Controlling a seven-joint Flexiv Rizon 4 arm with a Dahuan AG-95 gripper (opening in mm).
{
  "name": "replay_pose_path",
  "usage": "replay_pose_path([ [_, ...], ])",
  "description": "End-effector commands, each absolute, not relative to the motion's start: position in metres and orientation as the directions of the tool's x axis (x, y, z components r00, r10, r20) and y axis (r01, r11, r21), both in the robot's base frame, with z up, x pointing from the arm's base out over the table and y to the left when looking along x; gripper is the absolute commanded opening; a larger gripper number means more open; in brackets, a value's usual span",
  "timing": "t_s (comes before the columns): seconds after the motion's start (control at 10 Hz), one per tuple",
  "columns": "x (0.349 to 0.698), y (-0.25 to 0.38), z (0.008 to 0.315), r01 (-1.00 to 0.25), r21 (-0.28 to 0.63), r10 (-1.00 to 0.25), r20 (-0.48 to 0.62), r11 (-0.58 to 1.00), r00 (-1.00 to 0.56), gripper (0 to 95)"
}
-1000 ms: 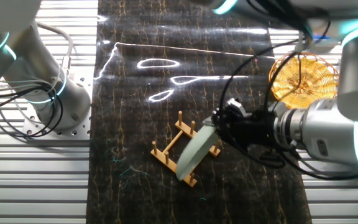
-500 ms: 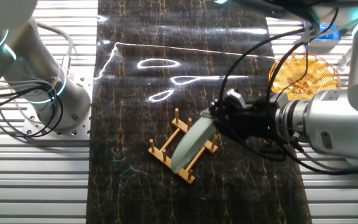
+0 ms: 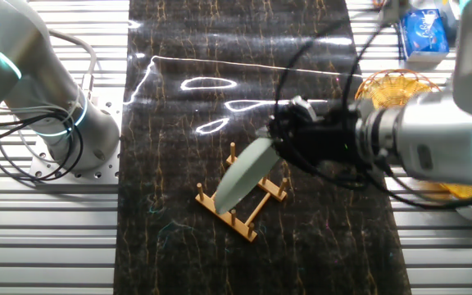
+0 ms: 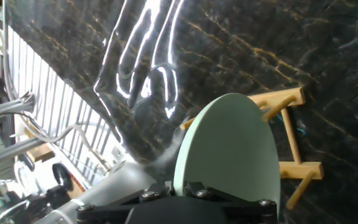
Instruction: Take the dish off the dish rack
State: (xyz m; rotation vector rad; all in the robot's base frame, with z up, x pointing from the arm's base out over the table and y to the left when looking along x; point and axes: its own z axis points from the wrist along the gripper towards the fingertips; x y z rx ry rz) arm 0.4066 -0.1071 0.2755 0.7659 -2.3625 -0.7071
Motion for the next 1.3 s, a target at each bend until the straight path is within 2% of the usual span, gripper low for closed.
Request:
replay_pose_path([
  [0.1, 0.41, -0.103, 0.286, -0.352, 0.605, -0.635, 0.347, 0.714, -0.69, 0.0],
  [0.3, 0.421, -0.091, 0.296, -0.342, 0.588, -0.607, 0.339, 0.733, -0.718, 0.0],
  [0.7, 0.446, -0.052, 0.291, -0.334, 0.549, -0.551, 0.294, 0.766, -0.781, 0.0],
  [1.3, 0.486, 0.019, 0.259, -0.353, 0.491, -0.482, 0.162, 0.796, -0.861, 0.0],
])
